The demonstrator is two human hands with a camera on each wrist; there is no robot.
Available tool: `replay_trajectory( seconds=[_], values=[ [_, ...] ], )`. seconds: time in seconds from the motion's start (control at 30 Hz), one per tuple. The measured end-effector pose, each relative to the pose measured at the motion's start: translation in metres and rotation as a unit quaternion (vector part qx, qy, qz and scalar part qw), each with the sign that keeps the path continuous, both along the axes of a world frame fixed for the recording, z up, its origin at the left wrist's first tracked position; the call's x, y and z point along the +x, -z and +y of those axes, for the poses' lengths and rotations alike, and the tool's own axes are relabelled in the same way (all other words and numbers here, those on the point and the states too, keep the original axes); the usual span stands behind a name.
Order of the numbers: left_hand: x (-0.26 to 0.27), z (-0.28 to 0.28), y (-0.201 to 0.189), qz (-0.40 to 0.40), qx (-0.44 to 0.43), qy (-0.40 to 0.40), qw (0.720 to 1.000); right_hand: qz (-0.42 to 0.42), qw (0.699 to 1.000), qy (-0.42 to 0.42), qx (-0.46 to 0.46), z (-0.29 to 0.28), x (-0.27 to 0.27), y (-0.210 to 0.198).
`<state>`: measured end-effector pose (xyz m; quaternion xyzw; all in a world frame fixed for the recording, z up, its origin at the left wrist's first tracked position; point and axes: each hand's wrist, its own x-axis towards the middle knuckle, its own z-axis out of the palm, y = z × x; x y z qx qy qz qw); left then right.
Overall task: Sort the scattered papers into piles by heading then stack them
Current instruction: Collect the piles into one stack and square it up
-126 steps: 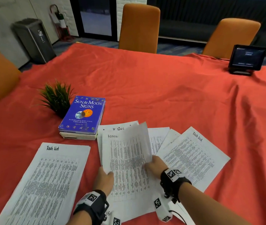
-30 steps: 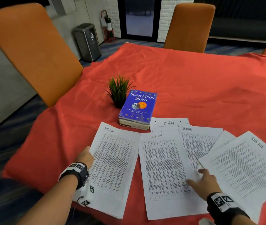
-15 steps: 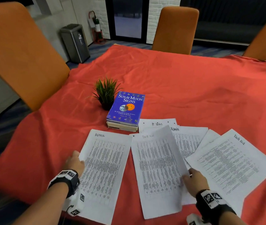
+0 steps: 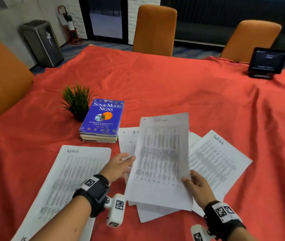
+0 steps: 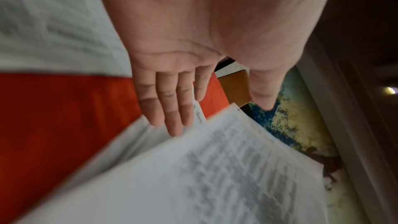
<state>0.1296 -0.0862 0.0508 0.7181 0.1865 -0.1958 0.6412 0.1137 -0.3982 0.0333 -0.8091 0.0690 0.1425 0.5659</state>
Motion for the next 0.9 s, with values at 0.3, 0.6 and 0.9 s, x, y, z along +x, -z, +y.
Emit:
replay_trajectory(
  seconds=[0.3,0.6,0.9],
  values=[
    [-0.008,-0.026,0.047,0.058,0.031,-0.014,0.998,0.106,0.944,0.269,-0.162,-0.060,0.020,0.017],
    [-0.028,-0.019,0.068,0.093,0.059,-0.065,0.992,0.292,0.896,0.292,-0.164,-0.121,0.048,0.019],
    [-0.027,-0.019,0.073,0.091,0.058,-0.074,0.991,0.201,0.911,0.298,-0.200,-0.132,0.052,0.015]
  ],
)
